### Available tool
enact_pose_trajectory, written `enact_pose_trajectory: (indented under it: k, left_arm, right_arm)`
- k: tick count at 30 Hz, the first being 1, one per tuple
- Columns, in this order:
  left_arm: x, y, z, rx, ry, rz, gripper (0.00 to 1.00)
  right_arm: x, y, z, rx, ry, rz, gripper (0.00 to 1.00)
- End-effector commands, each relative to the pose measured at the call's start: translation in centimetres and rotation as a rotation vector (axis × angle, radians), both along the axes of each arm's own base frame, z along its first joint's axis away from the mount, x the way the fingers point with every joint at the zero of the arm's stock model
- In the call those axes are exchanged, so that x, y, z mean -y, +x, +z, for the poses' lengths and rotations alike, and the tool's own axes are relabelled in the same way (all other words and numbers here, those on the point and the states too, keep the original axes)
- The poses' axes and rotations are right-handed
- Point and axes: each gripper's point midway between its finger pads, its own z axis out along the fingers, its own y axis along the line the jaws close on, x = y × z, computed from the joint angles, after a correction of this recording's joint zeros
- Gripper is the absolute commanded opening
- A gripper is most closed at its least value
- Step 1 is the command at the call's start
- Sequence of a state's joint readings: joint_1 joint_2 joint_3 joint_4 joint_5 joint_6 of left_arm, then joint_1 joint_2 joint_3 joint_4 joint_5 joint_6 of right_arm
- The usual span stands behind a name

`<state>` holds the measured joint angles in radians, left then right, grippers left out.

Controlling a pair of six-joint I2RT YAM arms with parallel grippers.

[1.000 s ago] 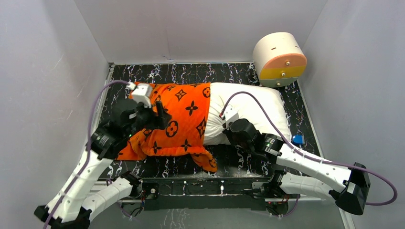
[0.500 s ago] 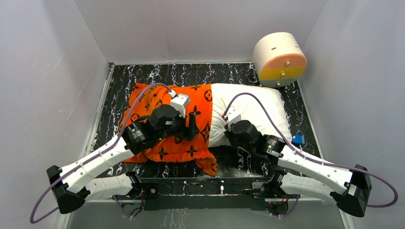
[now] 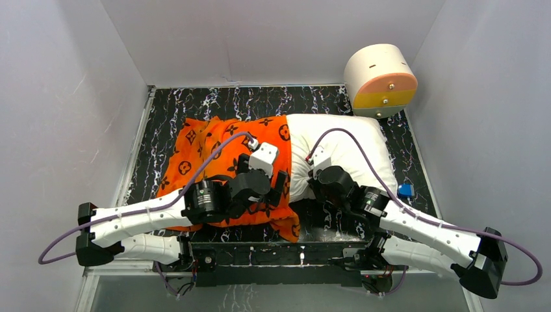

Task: Remove the pillowcase from the pillow
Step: Remove the pillow from the pillowcase.

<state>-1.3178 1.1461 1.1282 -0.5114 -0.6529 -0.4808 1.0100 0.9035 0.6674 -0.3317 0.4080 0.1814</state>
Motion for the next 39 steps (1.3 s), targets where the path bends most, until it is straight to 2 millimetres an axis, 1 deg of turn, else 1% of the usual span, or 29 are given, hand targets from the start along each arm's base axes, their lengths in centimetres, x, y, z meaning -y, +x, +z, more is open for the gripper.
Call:
enact_pose_trajectory:
  k: [1,3,4,6,7,8,9,10,12,14,16,17,18,19,20,21,22,23,24,25,26,28,29,30,31,35,37,39]
  left_arm:
    - [2.7,-1.7,7.2,0.017,-0.26,-0.111,0.76]
    - [4.3,-3.4,8.1,-0.018,-0.301,-0.232,0.77]
    - [5.2,-4.3,8.1,-0.036,-0.314,-0.3,0.78]
    - [6.6,-5.9,7.6,-0.082,-0.31,-0.401,0.81]
    - [6.8,-6.0,6.9,-0.1,-0.284,-0.406,0.81]
    - [6.6,-5.6,6.0,-0.121,-0.258,-0.359,0.8]
    - [6.1,-4.6,4.5,-0.131,-0.212,-0.278,0.8]
    - [5.0,-3.5,3.4,-0.132,-0.172,-0.181,0.79]
    - [2.4,-1.7,1.9,-0.111,-0.12,-0.005,0.75]
    - [0.5,-0.8,1.2,-0.084,-0.116,0.098,0.75]
    - [-0.6,0.0,0.6,-0.049,-0.124,0.162,0.75]
    - [-1.0,0.7,0.5,-0.015,-0.125,0.206,0.74]
    - [-1.1,1.4,0.4,0.021,-0.122,0.246,0.72]
    - [-0.8,2.3,0.1,0.064,-0.098,0.265,0.72]
    - [-0.2,3.2,-0.7,0.077,-0.06,0.262,0.74]
    - [0.1,3.8,-2.1,0.045,-0.001,0.26,0.73]
    - [0.4,4.4,-3.2,0.006,0.033,0.28,0.63]
    - [-0.6,4.6,-4.3,-0.012,0.108,0.318,0.49]
    - [-1.4,4.8,-4.8,-0.003,0.152,0.362,0.37]
    - [-2.4,5.0,-4.9,0.013,0.179,0.401,0.3]
    - [-3.2,5.1,-5.0,0.017,0.189,0.42,0.25]
    - [-4.7,5.1,-4.7,0.021,0.184,0.432,0.11]
    - [-5.8,5.1,-4.4,0.018,0.17,0.45,0.04]
    - [-7.1,5.1,-4.1,0.015,0.157,0.47,0.0]
    - [-8.5,4.9,-3.5,0.014,0.13,0.486,0.0]
    - [-13.6,4.0,-3.2,0.004,0.106,0.558,0.0]
    - [-15.7,3.3,-3.2,0.002,0.1,0.588,0.0]
    - [-17.1,2.7,-4.0,-0.011,0.102,0.601,0.0]
  right_arm:
    - [-2.6,0.7,3.5,0.06,0.205,0.0,0.0]
    - [-2.6,0.8,3.5,0.065,0.211,-0.002,0.0]
    - [-2.6,0.8,3.5,0.065,0.215,-0.007,0.0]
    - [-2.5,0.9,3.6,0.066,0.223,-0.018,0.0]
    - [-2.6,0.9,3.7,0.067,0.228,-0.019,0.0]
    - [-2.6,0.9,3.7,0.067,0.232,-0.021,0.0]
    - [-2.5,1.0,3.8,0.067,0.238,-0.025,0.0]
    - [-2.5,0.9,4.0,0.068,0.246,-0.028,0.0]
    - [-2.4,0.8,4.3,0.069,0.264,-0.034,0.0]
    - [-2.3,0.7,4.7,0.074,0.288,-0.038,0.0]
    - [-2.3,0.6,4.8,0.076,0.307,-0.035,0.0]
    - [-2.4,0.5,4.9,0.079,0.319,-0.032,0.0]
    - [-2.4,0.5,4.9,0.081,0.33,-0.033,0.0]
    - [-2.4,0.5,5.0,0.084,0.343,-0.034,0.0]
    - [-2.4,0.6,5.3,0.092,0.357,-0.041,0.0]
    - [-2.4,0.6,5.4,0.093,0.361,-0.042,0.0]
    - [-2.4,0.6,5.7,0.092,0.36,-0.042,0.0]
    - [-2.3,0.5,5.8,0.088,0.355,-0.042,0.0]
    - [-2.2,0.4,5.8,0.079,0.35,-0.046,0.0]
    - [-1.9,0.4,5.6,0.074,0.34,-0.06,0.0]
    - [-1.4,0.5,5.4,0.074,0.334,-0.082,0.0]
    - [-0.5,0.8,4.9,0.082,0.326,-0.127,0.0]
    - [0.2,1.1,4.8,0.09,0.328,-0.174,0.0]
    - [1.1,1.2,4.4,0.083,0.326,-0.23,0.0]
    - [1.9,1.3,4.3,0.083,0.343,-0.281,0.0]
    - [4.4,1.3,3.9,0.095,0.37,-0.393,0.0]
    - [5.2,1.1,3.5,0.092,0.358,-0.418,0.0]
    - [5.3,0.9,3.1,0.084,0.343,-0.417,0.0]
